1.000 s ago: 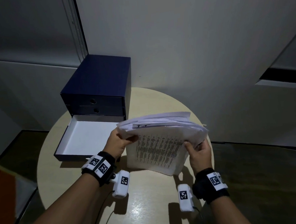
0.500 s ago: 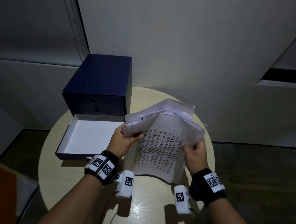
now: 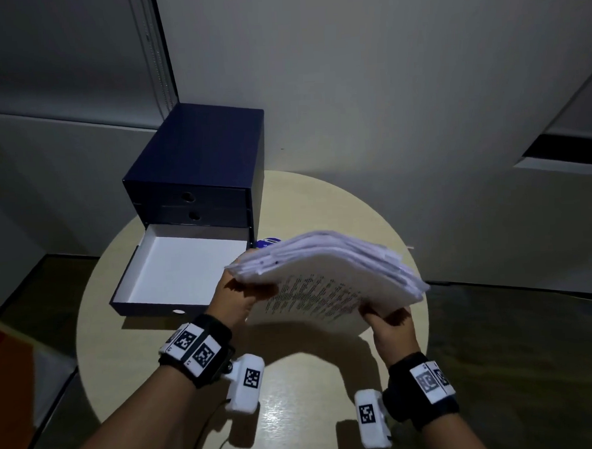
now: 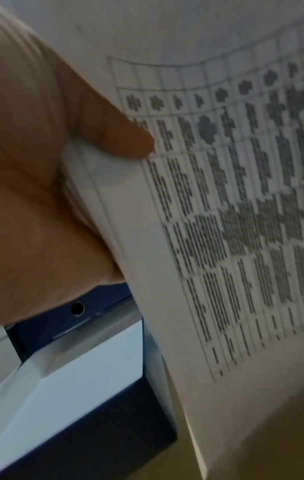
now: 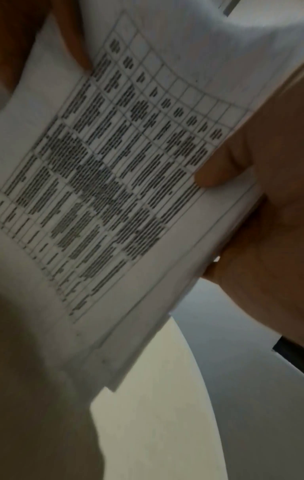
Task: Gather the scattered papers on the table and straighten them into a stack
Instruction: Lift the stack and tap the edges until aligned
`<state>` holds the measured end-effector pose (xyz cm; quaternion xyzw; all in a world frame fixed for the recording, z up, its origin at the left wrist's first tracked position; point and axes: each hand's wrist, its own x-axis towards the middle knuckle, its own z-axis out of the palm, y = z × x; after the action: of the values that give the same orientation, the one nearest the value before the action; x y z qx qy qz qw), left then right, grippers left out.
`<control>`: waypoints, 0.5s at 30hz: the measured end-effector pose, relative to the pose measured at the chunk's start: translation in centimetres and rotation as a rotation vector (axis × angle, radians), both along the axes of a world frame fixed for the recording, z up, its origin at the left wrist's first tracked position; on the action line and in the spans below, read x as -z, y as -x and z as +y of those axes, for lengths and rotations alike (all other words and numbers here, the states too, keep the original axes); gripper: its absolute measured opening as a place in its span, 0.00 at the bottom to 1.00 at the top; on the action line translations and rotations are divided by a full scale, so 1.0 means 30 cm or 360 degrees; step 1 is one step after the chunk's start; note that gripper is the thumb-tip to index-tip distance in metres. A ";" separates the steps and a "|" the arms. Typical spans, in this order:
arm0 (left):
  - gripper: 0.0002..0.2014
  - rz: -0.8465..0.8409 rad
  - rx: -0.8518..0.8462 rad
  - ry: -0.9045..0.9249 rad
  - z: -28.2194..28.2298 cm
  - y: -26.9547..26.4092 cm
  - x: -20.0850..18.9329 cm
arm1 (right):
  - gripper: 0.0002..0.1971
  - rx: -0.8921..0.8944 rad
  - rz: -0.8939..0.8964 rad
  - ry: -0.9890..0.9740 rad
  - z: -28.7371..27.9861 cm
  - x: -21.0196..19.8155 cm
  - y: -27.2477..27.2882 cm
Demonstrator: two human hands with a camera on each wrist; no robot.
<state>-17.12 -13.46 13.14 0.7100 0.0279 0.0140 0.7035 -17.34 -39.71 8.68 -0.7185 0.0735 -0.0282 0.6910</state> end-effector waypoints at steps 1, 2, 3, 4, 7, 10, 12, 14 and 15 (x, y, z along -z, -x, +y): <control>0.20 0.0011 0.0042 0.0044 0.002 0.004 0.000 | 0.25 -0.0013 0.0001 -0.0004 -0.004 0.007 0.004; 0.21 0.0002 0.0061 0.0080 0.006 0.000 0.008 | 0.29 -0.0034 -0.0023 -0.0005 -0.004 0.010 0.004; 0.24 0.0002 0.0074 0.0118 0.012 -0.003 0.015 | 0.34 -0.0057 -0.0052 -0.0027 -0.002 0.017 -0.001; 0.26 0.0004 0.0075 0.0149 0.017 -0.005 0.019 | 0.37 -0.0059 -0.0069 -0.0070 -0.001 0.016 -0.007; 0.31 -0.0035 0.0124 0.0129 0.031 -0.021 0.024 | 0.39 -0.0068 -0.0152 -0.0125 0.002 0.000 -0.025; 0.32 -0.0066 0.0155 0.0052 0.043 -0.033 0.017 | 0.40 -0.0136 -0.0213 -0.0170 0.010 -0.023 -0.029; 0.30 -0.0071 0.0151 0.0032 0.043 -0.040 0.008 | 0.42 -0.0155 -0.0232 -0.0174 0.011 -0.030 -0.036; 0.29 -0.0086 0.0184 0.0018 0.033 -0.044 -0.006 | 0.41 -0.0207 -0.0254 -0.0204 0.018 -0.033 -0.044; 0.29 -0.0085 0.0189 0.0017 0.030 -0.048 -0.005 | 0.40 -0.0214 -0.0258 -0.0207 0.022 -0.031 -0.049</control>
<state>-15.67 -12.55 13.30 0.7060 -0.0330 -0.0091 0.7074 -15.86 -39.06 9.61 -0.6708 -0.0293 -0.0351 0.7402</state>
